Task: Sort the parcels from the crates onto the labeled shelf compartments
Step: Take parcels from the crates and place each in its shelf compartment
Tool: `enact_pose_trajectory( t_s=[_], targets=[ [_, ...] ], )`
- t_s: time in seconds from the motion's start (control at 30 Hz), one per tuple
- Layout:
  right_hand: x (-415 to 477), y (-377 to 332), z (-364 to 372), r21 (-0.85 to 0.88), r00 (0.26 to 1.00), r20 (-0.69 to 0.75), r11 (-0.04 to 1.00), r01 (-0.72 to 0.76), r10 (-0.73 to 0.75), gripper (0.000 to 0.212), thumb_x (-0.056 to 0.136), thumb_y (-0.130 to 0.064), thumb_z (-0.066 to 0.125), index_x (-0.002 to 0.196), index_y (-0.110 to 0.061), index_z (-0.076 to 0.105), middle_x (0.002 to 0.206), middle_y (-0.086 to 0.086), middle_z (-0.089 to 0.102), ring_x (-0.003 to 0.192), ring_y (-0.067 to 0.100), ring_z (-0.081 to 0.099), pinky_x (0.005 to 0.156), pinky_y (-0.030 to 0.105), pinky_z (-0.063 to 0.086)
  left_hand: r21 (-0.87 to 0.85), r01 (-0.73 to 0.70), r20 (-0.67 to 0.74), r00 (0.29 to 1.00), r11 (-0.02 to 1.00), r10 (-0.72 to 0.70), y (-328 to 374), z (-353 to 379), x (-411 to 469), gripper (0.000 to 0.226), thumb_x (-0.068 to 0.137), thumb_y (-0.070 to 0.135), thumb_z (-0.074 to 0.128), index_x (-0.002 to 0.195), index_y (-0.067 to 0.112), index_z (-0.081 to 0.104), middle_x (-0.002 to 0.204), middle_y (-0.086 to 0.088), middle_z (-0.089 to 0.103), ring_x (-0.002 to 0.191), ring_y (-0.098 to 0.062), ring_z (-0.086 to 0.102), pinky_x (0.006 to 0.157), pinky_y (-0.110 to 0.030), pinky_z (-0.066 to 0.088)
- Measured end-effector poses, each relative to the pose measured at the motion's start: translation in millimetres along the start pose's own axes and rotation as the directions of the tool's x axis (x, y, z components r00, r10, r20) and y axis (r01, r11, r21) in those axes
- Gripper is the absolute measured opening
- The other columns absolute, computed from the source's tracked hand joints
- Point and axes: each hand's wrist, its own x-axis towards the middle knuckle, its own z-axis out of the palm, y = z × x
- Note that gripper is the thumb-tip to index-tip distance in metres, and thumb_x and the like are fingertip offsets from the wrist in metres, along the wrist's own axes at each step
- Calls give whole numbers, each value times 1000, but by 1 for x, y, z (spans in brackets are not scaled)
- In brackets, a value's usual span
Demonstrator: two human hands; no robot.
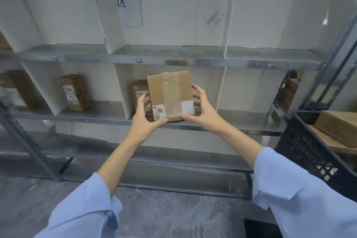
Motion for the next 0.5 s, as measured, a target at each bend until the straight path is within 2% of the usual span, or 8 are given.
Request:
enact_pose_trajectory(
  t_s=[0.1,0.2,0.23,0.27,0.33,0.4,0.5],
  targets=[
    [5,-3,13,-113,999,23,993,36,-33,111,81,-22,80,157,-32,-1,146,2,29,130,7,34,108,22,31,68,-38,1,999,997,38,-7,-11,2,102,74,22,85,154,30,21,149,11,36,136,-11,38,114,-42,35],
    [10,-5,23,-117,998,29,991,57,-54,108,80,-20,82,154,-34,4,147,2,26,132,10,31,93,2,33,71,1,-19,1000,997,0,-11,-20,1,96,74,27,85,150,30,27,148,6,37,133,-17,40,112,-44,37],
    [11,-5,27,-97,997,27,993,69,-67,105,79,-19,82,151,-37,7,147,1,26,133,13,33,89,0,35,52,14,-27,1000,999,-13,-13,-23,-1,94,73,29,85,147,31,28,146,6,39,132,-16,42,111,-44,39],
    [12,-5,30,-68,997,29,995,76,-74,103,79,-18,82,148,-40,9,147,0,27,133,15,36,90,2,38,33,16,-35,999,999,-15,-13,-26,-3,90,73,27,85,144,32,30,142,10,42,129,-13,44,109,-41,42],
    [14,-7,35,-16,996,55,998,65,-64,99,79,-17,82,144,-42,13,148,-3,30,132,18,42,102,16,40,-16,22,-42,999,1000,-23,-12,-33,-8,81,75,17,84,137,29,33,128,21,46,117,-4,51,103,-32,47],
    [16,-11,41,8,995,86,999,52,-52,96,79,-20,83,145,-37,16,151,-5,32,133,18,43,109,29,38,-74,47,-53,997,996,-51,-14,-39,-12,77,73,18,84,132,25,35,124,20,47,111,0,53,99,-28,48],
    [18,-16,51,62,994,107,998,18,-25,90,78,-33,82,142,-36,19,150,-13,32,133,13,40,108,26,35,-112,56,-74,995,992,-64,-16,-50,-18,89,66,37,87,135,27,33,127,19,46,112,3,51,96,-20,46]
  ],
)
